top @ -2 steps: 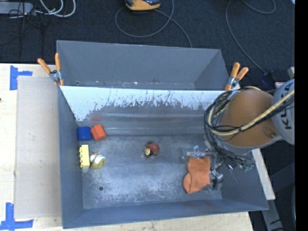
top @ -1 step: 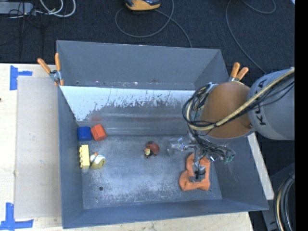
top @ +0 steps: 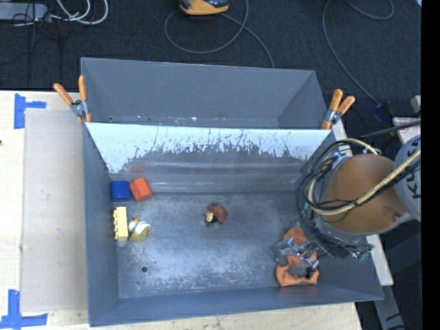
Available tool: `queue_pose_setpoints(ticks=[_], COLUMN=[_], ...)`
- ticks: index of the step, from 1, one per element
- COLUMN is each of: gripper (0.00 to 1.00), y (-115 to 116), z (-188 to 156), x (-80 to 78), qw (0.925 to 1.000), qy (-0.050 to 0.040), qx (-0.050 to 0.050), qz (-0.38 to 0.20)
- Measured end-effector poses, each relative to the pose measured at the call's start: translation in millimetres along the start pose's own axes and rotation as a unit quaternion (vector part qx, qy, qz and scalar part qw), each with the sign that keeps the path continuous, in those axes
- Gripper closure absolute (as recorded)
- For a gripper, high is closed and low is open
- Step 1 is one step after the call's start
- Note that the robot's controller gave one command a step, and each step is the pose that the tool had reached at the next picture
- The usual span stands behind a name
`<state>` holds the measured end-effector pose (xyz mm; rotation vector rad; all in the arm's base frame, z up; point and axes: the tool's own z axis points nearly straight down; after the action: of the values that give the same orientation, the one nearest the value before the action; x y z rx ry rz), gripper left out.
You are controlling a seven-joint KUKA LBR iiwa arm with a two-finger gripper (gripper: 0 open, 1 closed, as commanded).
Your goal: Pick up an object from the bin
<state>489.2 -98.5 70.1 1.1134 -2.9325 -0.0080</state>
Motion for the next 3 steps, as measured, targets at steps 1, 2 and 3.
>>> queue_pose_setpoints(ticks=[1, 2, 3], gripper=[1.0, 1.0, 1.0], y=[0, 1, 1], z=[0, -3, -11], x=[-0.2, -0.3, -0.5], qw=[1.0, 1.0, 1.0], qy=[-0.0001, -0.0002, 0.0], qx=[0.0, 0.0, -0.001], qz=[0.0, -0.001, -0.001])
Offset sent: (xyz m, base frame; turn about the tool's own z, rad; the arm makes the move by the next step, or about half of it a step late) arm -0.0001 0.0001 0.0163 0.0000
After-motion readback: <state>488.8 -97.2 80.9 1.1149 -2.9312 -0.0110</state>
